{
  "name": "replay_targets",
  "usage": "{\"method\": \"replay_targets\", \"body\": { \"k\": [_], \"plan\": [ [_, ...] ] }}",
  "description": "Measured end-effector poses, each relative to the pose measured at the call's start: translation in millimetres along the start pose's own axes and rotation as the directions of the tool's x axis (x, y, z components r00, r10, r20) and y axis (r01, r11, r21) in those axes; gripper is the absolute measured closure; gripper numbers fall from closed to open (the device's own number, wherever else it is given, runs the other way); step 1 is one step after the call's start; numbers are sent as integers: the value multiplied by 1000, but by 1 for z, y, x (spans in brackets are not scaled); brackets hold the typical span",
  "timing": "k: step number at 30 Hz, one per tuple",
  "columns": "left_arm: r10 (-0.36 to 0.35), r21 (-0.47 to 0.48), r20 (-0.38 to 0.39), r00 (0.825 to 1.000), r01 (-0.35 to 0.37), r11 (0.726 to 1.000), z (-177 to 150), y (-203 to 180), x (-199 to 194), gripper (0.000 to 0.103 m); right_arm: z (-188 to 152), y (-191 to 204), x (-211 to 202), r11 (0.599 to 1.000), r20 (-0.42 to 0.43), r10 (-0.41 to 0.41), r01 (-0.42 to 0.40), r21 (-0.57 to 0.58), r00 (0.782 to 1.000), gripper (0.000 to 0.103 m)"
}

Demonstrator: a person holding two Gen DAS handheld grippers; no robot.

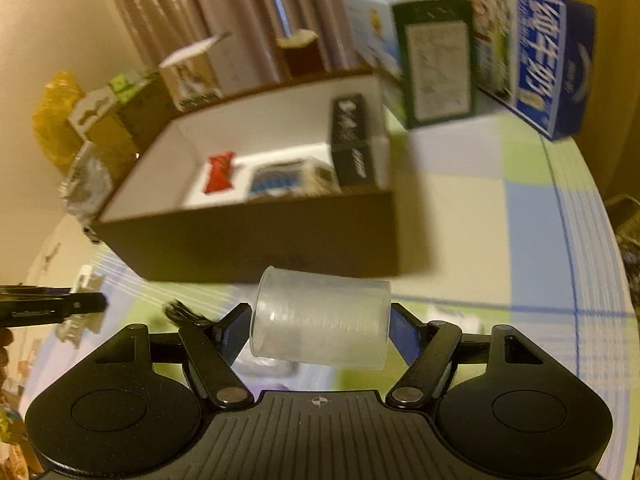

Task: Organize objects
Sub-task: 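Carry the hair clip and plastic cup over the brown box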

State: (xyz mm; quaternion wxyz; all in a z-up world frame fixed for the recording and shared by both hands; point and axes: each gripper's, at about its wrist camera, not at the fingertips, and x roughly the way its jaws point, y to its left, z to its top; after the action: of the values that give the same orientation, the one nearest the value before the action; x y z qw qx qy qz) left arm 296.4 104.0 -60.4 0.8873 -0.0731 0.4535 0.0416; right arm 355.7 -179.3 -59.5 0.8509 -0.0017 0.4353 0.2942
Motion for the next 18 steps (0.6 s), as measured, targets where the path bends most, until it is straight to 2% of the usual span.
{"method": "replay_targets", "body": {
  "k": [12,18],
  "plan": [
    [-24,70,110,994,16,997,63,-15,-8,67,62,47,23,992,70,102,-97,-77,992,33],
    [-27,72,125,992,18,997,98,-17,6,67,87,61,45,990,72,118,-112,-87,990,33]
  ]
}}
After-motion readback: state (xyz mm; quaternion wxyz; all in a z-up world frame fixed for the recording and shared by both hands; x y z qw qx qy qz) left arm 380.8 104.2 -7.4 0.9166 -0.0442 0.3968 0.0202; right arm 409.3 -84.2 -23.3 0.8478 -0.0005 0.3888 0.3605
